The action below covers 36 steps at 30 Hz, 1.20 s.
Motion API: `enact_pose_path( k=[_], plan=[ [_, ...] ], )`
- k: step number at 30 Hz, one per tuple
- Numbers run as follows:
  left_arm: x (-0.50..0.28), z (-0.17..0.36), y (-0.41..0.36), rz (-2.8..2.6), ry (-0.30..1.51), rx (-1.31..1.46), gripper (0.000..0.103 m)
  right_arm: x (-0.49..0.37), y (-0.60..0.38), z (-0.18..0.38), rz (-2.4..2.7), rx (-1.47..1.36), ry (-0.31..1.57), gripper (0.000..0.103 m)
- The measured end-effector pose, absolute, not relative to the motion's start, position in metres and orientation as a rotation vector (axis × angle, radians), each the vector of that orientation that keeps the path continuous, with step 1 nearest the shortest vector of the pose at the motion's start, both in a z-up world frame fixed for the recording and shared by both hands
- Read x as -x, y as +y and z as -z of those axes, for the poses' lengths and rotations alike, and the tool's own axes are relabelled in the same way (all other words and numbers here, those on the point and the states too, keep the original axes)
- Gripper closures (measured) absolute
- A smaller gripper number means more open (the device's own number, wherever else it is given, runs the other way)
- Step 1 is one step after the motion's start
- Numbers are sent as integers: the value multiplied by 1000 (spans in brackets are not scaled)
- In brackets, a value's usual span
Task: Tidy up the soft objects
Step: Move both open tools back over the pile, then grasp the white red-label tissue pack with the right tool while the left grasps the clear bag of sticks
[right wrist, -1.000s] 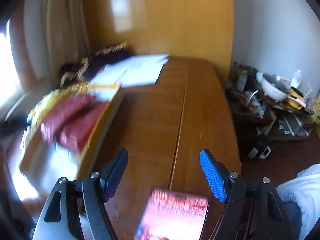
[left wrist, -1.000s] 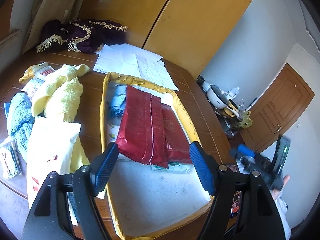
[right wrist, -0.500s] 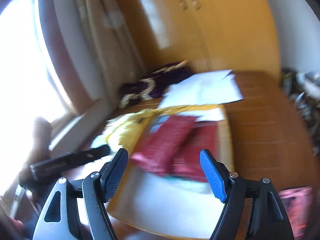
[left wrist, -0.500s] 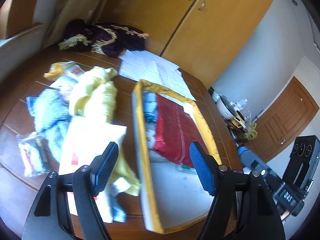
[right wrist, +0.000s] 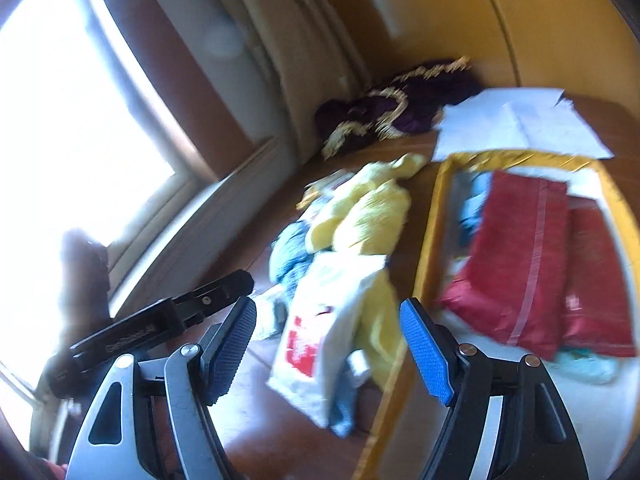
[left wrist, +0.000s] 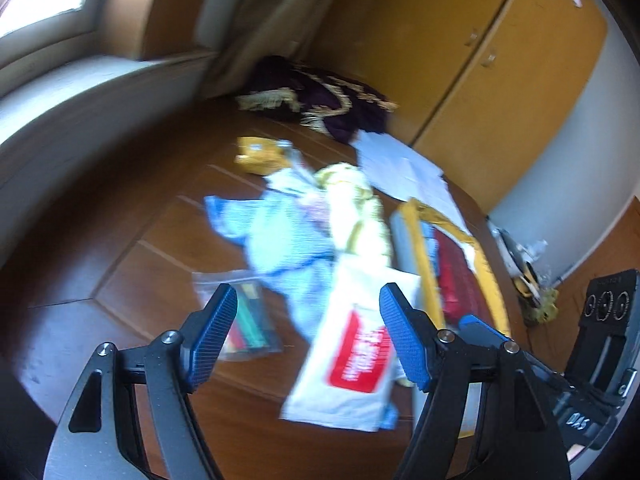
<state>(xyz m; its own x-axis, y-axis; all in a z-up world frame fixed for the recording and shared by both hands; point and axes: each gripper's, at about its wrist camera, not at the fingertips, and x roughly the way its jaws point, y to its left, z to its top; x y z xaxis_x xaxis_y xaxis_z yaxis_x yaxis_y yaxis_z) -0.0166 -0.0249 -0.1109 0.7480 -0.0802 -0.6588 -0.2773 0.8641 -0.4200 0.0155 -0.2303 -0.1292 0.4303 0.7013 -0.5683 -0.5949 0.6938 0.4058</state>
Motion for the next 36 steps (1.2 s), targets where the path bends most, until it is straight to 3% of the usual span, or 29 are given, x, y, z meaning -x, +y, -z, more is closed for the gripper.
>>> enact_pose_path(
  k=[15, 18, 20, 23, 28, 31, 33, 36],
  plan=[
    [18, 132, 13, -202, 765, 542, 30, -2, -176, 153, -662, 36, 878, 32],
    [12, 142, 10, -196, 823, 496, 30, -6, -166, 161, -628, 69, 896, 38],
    [8, 149, 9, -189, 852, 484, 30, -3, -160, 163, -594, 109, 868, 51],
    [3, 153, 5, -219, 870, 438, 30, 0, -157, 166, -554, 148, 843, 58],
    [-5, 154, -13, -196, 895, 339, 30, 6, -160, 158, -570, 152, 792, 81],
    [-7, 155, -20, -204, 893, 301, 34, 9, -165, 153, -591, 128, 770, 87],
    [-9, 156, -24, -205, 891, 276, 43, 9, -169, 149, -616, 94, 762, 88],
    [-11, 157, -28, -214, 899, 240, 45, 10, -179, 142, -634, 55, 733, 90]
  ],
)
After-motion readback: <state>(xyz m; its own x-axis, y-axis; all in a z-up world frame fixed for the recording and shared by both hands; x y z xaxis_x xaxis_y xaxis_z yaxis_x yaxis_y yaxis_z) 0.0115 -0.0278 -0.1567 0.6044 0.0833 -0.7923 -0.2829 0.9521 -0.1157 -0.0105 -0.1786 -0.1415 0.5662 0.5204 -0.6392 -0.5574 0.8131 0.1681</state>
